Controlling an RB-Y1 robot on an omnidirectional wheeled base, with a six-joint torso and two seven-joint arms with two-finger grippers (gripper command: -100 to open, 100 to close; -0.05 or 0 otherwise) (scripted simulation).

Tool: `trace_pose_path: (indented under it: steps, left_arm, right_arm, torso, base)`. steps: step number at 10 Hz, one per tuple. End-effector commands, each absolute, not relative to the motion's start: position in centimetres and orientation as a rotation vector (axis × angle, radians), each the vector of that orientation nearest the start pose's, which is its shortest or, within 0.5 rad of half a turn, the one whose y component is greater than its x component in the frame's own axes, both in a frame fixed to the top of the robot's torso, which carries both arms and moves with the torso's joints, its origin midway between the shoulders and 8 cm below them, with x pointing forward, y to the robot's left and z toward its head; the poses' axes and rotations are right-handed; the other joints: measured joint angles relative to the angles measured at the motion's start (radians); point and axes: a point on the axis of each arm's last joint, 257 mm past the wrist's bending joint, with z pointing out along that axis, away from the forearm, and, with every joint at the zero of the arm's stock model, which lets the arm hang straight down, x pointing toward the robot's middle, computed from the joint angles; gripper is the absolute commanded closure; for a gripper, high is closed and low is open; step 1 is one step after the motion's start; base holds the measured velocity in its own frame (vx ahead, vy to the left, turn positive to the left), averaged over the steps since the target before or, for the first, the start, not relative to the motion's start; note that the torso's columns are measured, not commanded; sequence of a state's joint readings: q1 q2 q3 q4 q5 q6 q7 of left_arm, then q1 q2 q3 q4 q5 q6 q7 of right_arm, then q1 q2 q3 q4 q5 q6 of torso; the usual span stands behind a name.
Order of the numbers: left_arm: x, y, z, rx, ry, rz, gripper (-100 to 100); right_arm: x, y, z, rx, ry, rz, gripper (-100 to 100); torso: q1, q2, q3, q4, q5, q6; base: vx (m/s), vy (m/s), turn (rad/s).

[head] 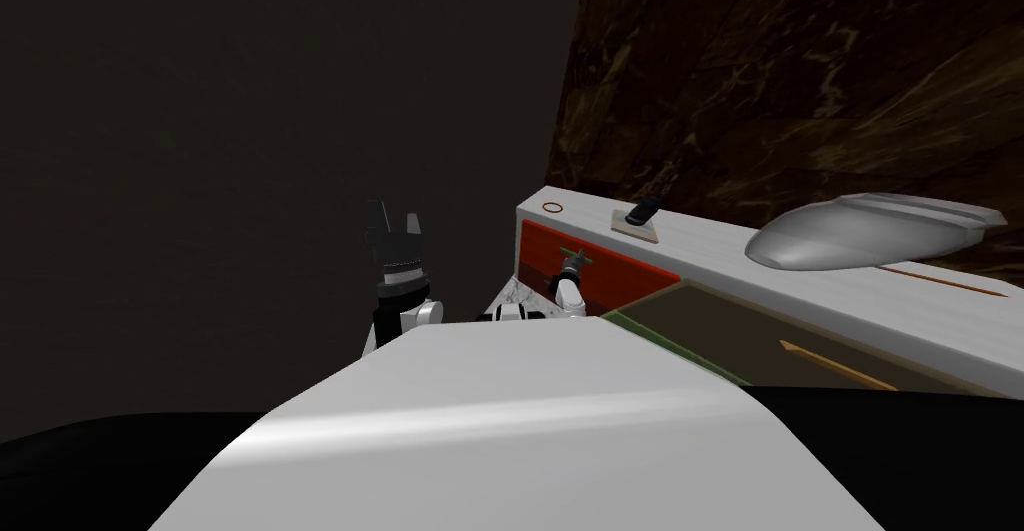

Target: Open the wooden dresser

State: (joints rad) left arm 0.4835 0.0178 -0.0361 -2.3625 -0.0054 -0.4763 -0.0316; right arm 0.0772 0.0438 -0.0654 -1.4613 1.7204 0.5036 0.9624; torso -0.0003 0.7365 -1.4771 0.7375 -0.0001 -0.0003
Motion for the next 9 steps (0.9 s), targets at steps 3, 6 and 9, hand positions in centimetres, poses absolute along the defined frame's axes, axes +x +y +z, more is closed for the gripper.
trace_pose_path:
  steps: [3, 6, 9]
  left_arm:
    - [33.3, 26.0, 6.0, -0.577, 0.587, -1.330, 0]
    - [33.3, 26.0, 6.0, -0.577, 0.587, -1.330, 0]
    - [33.3, 26.0, 6.0, -0.577, 0.587, -1.330, 0]
  right_arm:
    - [46.7, -40.1, -30.4, -0.452, 1.816, -1.319, 100]
    - [46.7, -40.5, -30.4, -0.445, 1.830, -1.333, 100]
    - [47.0, -40.4, -30.0, -0.443, 1.826, -1.334, 100]
  torso:
    - [0.001, 0.005, 0.004, 0.000, -0.003, -0.003]
    - [-0.002, -0.004, -0.002, 0.000, 0.000, 0.001]
    - [0.002, 0.004, 0.003, -0.001, -0.001, 0.001]
  base:
    - [-0.136, 0.012, 0.267]
    - [-0.103, 0.043, 0.093]
    - [-0.102, 0.127, -0.050]
